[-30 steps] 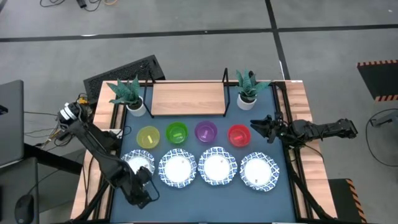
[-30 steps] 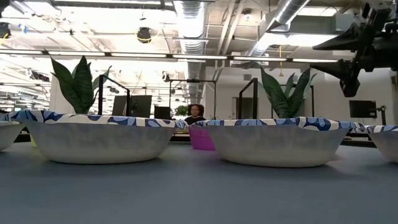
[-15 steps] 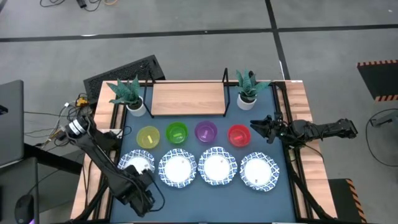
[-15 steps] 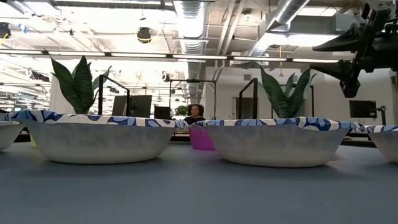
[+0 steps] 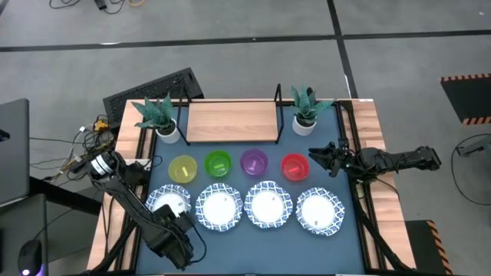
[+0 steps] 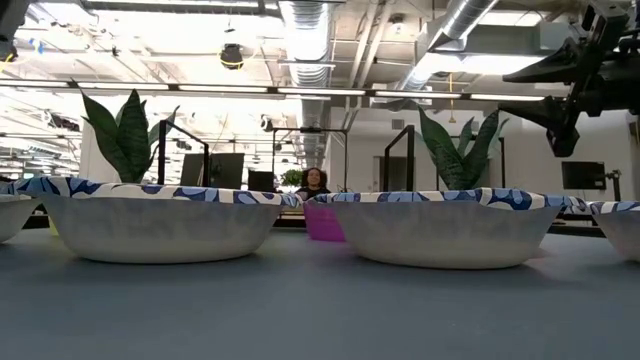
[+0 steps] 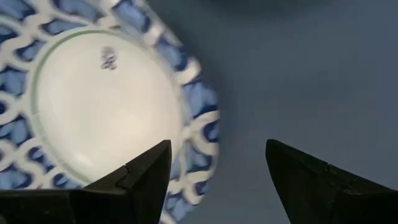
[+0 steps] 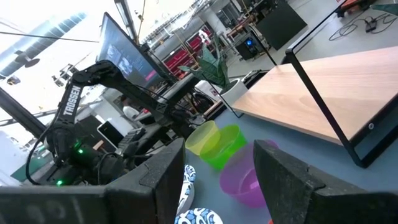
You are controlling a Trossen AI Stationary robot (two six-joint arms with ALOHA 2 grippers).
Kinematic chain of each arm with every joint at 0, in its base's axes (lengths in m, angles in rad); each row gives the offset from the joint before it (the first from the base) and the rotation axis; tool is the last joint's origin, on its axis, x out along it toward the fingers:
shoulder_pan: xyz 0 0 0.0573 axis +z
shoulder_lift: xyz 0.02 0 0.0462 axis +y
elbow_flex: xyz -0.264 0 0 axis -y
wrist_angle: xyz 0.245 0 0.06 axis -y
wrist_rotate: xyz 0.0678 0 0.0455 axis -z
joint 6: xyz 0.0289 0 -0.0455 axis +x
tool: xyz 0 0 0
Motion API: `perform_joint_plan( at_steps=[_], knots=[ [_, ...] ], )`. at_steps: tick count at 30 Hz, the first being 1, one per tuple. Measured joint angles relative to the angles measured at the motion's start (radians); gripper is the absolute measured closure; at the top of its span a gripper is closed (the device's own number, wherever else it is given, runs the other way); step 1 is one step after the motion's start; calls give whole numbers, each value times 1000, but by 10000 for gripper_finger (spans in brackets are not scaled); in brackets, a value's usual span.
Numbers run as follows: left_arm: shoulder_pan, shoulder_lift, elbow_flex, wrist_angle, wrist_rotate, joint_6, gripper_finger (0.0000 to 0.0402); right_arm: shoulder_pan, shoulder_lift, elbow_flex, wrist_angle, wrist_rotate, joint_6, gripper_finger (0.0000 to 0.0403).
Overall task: Place and stack bowls onto a shelf
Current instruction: Put the paper bowl on the shelf
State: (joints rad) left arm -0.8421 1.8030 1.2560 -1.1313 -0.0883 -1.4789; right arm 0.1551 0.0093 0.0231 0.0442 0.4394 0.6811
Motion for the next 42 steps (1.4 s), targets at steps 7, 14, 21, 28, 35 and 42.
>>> perform_joint_plan(
  at_steps=[7, 14, 21, 28, 35, 42],
  knots=[
    [0, 31, -1, -22, 14, 16, 211, 0, 0, 0, -2, 0, 0, 188],
    [7, 81, -1, -11, 82, 66, 313, 0, 0, 0, -1, 1, 0, 188],
    [8, 77, 1, -11, 85, 32, 392, 0, 0, 0, -1, 1, 0, 188],
    [8, 77, 70, -44, 76, 22, 400, 0, 0, 0, -4, 1, 0, 188],
    [8, 77, 186, -182, 0, -25, 379, 0, 0, 0, -6, 1, 0, 188],
    [13, 77, 297, -283, 1, -12, 397, 0, 0, 0, -7, 3, -9, 188]
  ],
)
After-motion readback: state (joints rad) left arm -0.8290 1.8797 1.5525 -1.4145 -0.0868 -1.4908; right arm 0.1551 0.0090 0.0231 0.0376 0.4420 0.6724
